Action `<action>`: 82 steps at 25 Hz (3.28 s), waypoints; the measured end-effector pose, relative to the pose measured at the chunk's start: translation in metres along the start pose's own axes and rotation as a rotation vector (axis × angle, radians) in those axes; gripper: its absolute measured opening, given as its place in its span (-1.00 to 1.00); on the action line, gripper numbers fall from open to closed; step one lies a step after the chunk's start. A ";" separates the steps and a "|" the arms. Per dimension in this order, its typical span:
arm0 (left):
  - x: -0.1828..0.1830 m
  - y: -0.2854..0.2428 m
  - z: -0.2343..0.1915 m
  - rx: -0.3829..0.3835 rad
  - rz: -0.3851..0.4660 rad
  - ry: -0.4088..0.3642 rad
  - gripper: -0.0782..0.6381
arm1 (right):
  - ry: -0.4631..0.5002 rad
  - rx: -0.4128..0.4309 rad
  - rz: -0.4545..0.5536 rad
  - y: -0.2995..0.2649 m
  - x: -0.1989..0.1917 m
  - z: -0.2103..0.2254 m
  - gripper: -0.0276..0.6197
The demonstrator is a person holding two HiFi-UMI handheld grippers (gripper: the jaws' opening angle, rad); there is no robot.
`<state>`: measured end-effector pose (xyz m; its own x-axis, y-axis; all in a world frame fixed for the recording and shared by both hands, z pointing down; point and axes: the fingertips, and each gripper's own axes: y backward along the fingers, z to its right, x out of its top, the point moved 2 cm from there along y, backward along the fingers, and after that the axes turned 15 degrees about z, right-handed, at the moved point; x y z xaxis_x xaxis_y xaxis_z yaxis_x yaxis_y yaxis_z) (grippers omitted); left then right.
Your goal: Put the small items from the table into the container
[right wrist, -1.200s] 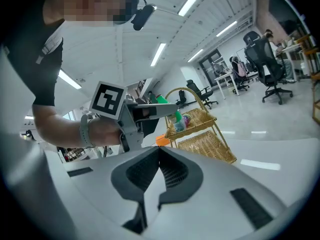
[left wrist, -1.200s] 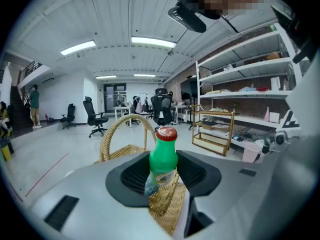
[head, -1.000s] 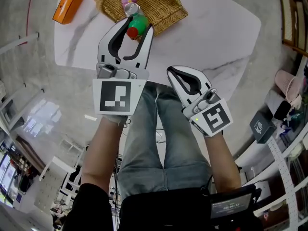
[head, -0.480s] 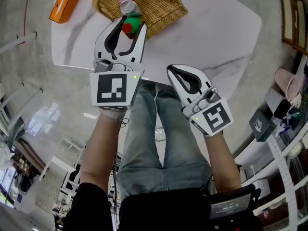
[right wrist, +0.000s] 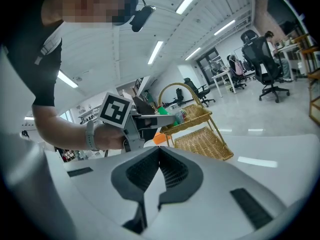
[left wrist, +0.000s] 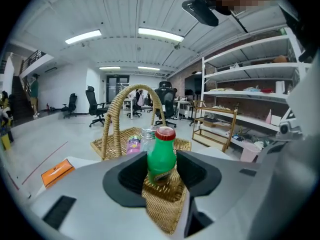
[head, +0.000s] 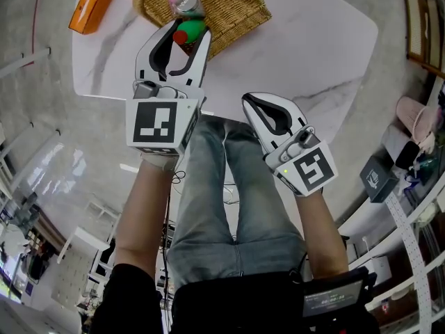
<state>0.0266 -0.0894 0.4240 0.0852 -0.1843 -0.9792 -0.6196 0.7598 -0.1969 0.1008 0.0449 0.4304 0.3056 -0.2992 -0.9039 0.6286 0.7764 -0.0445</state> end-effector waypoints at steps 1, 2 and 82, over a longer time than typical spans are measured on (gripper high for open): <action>0.000 0.001 0.001 -0.010 0.000 -0.002 -0.30 | -0.001 -0.003 -0.002 0.000 0.000 0.000 -0.89; -0.001 0.003 0.002 -0.017 -0.003 -0.006 -0.30 | 0.003 -0.002 -0.002 -0.001 -0.001 0.000 -0.89; 0.443 0.251 0.078 -0.352 0.468 -0.082 -0.24 | 0.476 -0.005 0.495 0.060 0.438 -0.261 -0.89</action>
<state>-0.0302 0.0685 -0.0635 -0.2084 0.1798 -0.9614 -0.8260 0.4940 0.2715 0.0859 0.1054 -0.0793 0.2078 0.3671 -0.9067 0.4924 0.7616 0.4212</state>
